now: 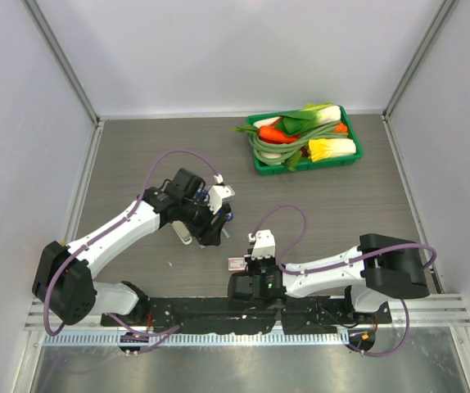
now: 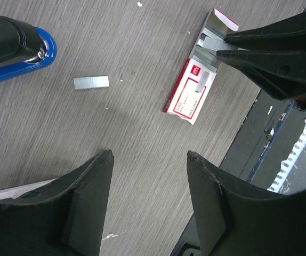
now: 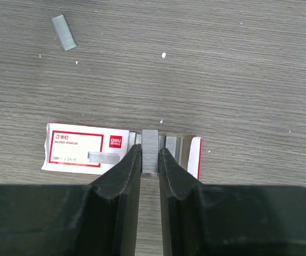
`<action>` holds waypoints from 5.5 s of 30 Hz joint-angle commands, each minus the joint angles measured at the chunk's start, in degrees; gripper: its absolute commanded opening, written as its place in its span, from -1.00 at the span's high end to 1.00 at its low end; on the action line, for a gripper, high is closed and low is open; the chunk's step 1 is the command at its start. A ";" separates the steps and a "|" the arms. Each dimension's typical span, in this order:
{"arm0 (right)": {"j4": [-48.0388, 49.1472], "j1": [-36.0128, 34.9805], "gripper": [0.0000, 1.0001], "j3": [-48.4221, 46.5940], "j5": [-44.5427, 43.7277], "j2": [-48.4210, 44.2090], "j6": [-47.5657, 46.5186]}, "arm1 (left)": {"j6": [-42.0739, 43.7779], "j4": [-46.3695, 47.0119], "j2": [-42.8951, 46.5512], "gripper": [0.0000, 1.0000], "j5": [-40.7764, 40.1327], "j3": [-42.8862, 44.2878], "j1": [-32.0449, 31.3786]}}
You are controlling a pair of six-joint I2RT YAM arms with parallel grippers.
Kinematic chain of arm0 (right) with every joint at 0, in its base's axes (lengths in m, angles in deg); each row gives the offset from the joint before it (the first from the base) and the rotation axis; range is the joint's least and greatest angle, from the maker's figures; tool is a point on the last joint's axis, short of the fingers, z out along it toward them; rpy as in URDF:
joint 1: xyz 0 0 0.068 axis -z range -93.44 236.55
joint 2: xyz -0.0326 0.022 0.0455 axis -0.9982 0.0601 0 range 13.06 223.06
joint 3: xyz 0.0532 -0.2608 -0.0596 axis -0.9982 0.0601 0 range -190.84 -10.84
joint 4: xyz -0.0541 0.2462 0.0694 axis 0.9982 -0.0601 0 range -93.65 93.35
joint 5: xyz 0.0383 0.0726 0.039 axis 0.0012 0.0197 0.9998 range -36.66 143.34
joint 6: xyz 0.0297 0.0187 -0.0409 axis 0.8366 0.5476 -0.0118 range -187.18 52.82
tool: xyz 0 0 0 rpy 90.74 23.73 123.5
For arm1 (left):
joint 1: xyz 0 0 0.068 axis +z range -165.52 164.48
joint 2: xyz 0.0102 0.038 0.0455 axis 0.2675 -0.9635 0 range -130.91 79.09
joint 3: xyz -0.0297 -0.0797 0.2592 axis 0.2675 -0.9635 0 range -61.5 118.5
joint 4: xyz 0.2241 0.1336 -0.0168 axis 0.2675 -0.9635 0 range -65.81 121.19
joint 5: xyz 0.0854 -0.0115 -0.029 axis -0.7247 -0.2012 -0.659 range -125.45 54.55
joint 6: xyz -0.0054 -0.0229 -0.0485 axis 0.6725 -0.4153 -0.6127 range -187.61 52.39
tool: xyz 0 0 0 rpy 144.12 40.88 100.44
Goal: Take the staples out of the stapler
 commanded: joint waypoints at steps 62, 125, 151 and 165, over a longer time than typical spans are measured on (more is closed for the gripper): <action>4.71 1.31 0.31 -0.71 0.81 0.16 -5.25 | 2.71 -2.08 2.49 -0.25 1.89 0.37 -0.13; 15.78 5.88 0.99 7.64 5.82 -11.97 -14.27 | 3.67 -3.49 2.31 -0.25 1.63 1.68 -0.04; 47.52 24.51 -0.26 -1.76 39.04 8.33 -52.71 | 3.76 -8.32 1.79 -0.32 5.67 4.76 14.02; 47.34 24.60 0.04 -2.20 38.25 11.58 -52.62 | 4.02 -9.82 2.66 -0.32 6.55 6.16 14.55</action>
